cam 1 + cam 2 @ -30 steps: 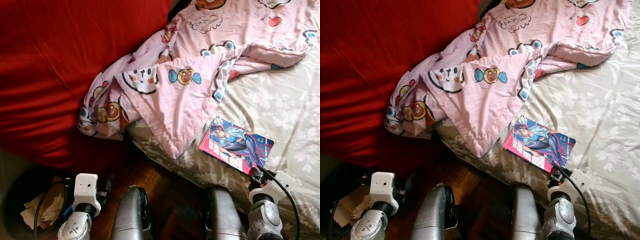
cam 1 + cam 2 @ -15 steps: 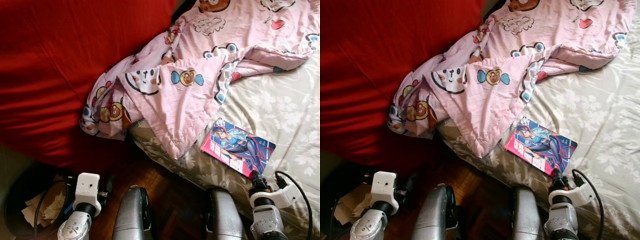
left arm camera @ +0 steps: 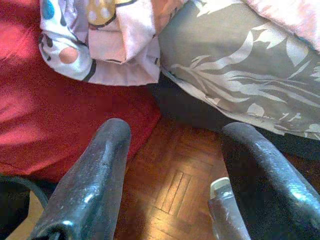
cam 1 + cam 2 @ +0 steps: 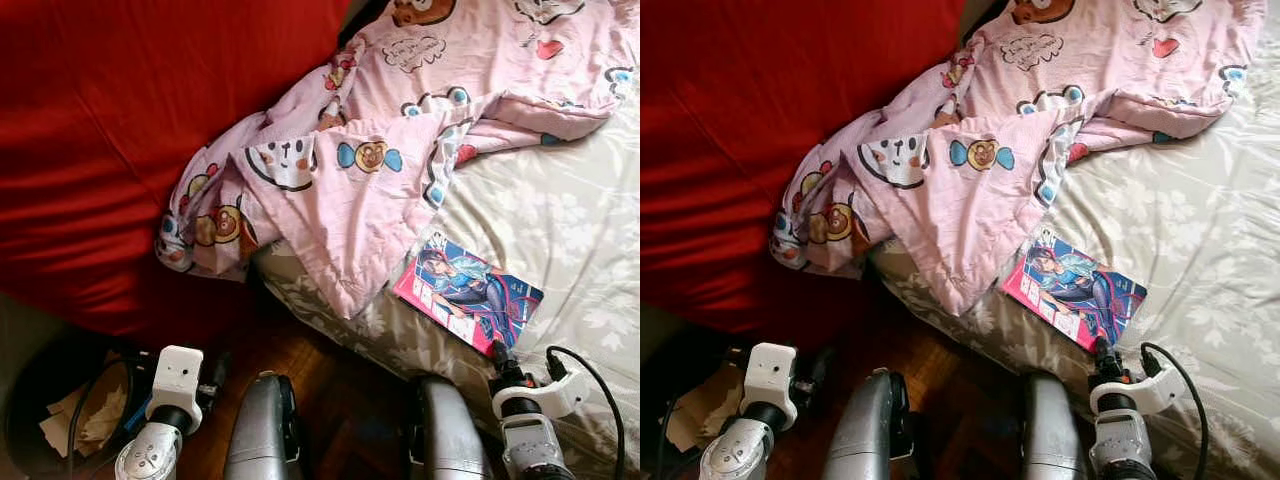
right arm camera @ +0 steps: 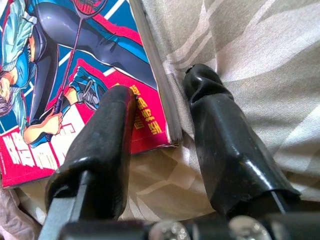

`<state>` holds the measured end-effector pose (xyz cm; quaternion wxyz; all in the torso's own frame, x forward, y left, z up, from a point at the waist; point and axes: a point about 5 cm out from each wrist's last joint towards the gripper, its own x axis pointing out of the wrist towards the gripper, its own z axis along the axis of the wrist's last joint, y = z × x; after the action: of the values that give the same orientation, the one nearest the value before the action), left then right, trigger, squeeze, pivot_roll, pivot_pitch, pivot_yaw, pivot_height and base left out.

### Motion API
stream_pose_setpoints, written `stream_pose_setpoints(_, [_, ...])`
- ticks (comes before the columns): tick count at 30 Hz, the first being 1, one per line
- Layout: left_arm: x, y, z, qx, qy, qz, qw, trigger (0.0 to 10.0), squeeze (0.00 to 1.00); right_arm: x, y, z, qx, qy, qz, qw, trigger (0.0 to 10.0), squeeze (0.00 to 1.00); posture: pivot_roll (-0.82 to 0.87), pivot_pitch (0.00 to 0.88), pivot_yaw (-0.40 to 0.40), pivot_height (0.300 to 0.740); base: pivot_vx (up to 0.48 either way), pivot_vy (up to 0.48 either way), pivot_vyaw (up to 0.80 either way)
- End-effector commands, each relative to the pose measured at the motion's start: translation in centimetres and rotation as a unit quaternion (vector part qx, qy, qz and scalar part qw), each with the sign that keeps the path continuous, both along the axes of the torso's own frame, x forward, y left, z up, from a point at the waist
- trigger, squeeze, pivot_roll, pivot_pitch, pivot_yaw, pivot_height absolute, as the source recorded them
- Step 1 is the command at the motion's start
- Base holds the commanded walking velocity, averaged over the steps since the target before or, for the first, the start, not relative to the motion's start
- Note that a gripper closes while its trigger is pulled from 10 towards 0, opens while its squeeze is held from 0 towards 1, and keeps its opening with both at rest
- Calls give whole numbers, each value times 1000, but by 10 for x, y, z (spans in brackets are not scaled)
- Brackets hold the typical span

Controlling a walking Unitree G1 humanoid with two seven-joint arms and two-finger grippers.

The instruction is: Clean up the room

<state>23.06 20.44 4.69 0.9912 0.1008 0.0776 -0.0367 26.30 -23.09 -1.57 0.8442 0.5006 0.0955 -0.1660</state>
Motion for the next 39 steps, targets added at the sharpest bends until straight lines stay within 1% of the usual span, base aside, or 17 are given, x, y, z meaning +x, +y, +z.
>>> stream_pose_setpoints(1, [-8, 5, -4, 20, 12, -2, 1000, 10000, 0, -23, 47, -32, 80, 89, 56, 991, 10000, 0, 89, 306, 171, 605, 0, 0, 0])
stream_pose_setpoints(5, [-9, 5, -3, 24, 11, -5, 1000, 10000, 0, -31, 54, -40, 82, 132, 77, 985, 10000, 0, 94, 307, 173, 605, 0, 0, 0])
stream_pose_setpoints(9, [-9, 6, -3, 28, 12, -6, 1000, 10000, 0, -27, 65, -37, 97, 109, 106, 984, 10000, 0, 92, 310, 177, 605, 0, 0, 0])
stream_pose_setpoints(11, [-9, 6, -3, 29, 12, -6, 999, 10000, 0, -25, 66, -36, 86, 105, 115, 984, 10000, 0, 92, 310, 177, 605, 0, 0, 0])
stream_pose_setpoints(12, [-9, 5, -3, 29, 11, -7, 999, 10000, 0, -23, 64, -33, 66, 97, 113, 987, 10000, 0, 95, 309, 177, 605, 0, 0, 0])
stream_pose_setpoints(13, [-9, 5, -3, 29, 11, -7, 999, 10000, 0, -23, 64, -33, 66, 97, 113, 987, 10000, 0, 95, 309, 177, 605, 0, 0, 0])
stream_pose_setpoints(16, [-8, 4, -3, 30, 10, -7, 999, 10000, 0, -16, 42, -26, 42, 77, 45, 995, 10000, 0, 87, 308, 174, 605, 0, 0, 0])
stream_pose_setpoints(17, [-8, 4, -3, 30, 10, -7, 999, 10000, 0, -16, 42, -26, 42, 77, 45, 995, 10000, 0, 87, 308, 174, 605, 0, 0, 0])
stream_pose_setpoints(20, [-7, 3, -4, 30, 10, -6, 999, 10000, 0, -15, 16, -20, 18, 72, -24, 997, 10000, 0, 82, 308, 170, 605, 0, 0, 0])
stream_pose_setpoints(24, [-7, 2, -5, 30, 10, -6, 999, 10000, 0, -14, 6, -16, 10, 62, -42, 997, 10000, 0, 80, 308, 166, 605, 0, 0, 0])
stream_pose_setpoints(28, [-6, -1, -6, 27, 9, -3, 1000, 10000, 0, -19, -18, -11, -25, 58, -85, 994, 10000, 0, 67, 306, 159, 605, 0, 0, 0])
stream_pose_setpoints(29, [-6, -1, -6, 27, 9, -3, 1000, 10000, 0, -19, -18, -11, -25, 58, -85, 994, 10000, 0, 67, 306, 159, 605, 0, 0, 0])
stream_pose_setpoints(30, [-6, -2, -7, 26, 10, -3, 1000, 10000, 0, -21, -25, -10, -32, 56, -100, 993, 10000, 0, 60, 306, 157, 605, 0, 0, 0])
stream_pose_setpoints(31, [-6, -2, -7, 26, 10, -3, 1000, 10000, 0, -21, -25, -10, -32, 56, -100, 993, 10000, 0, 60, 306, 157, 605, 0, 0, 0])
stream_pose_setpoints(32, [-6, -3, -7, 25, 10, -4, 1000, 10000, 0, -23, -31, -8, -37, 54, -112, 992, 10000, 0, 57, 305, 156, 605, 0, 0, 0])
stream_pose_setpoints(35, [-5, -4, -9, 23, 11, -4, 1000, 10000, 0, -25, -38, -6, -47, 51, -126, 990, 10000, 0, 50, 304, 152, 605, 0, 0, 0])
stream_pose_setpoints(39, [-2, -6, -9, 20, 10, -3, 1000, 10000, 0, -25, -42, -4, -54, 41, -133, 989, 10000, 0, 40, 299, 146, 605, 0, 0, 0])
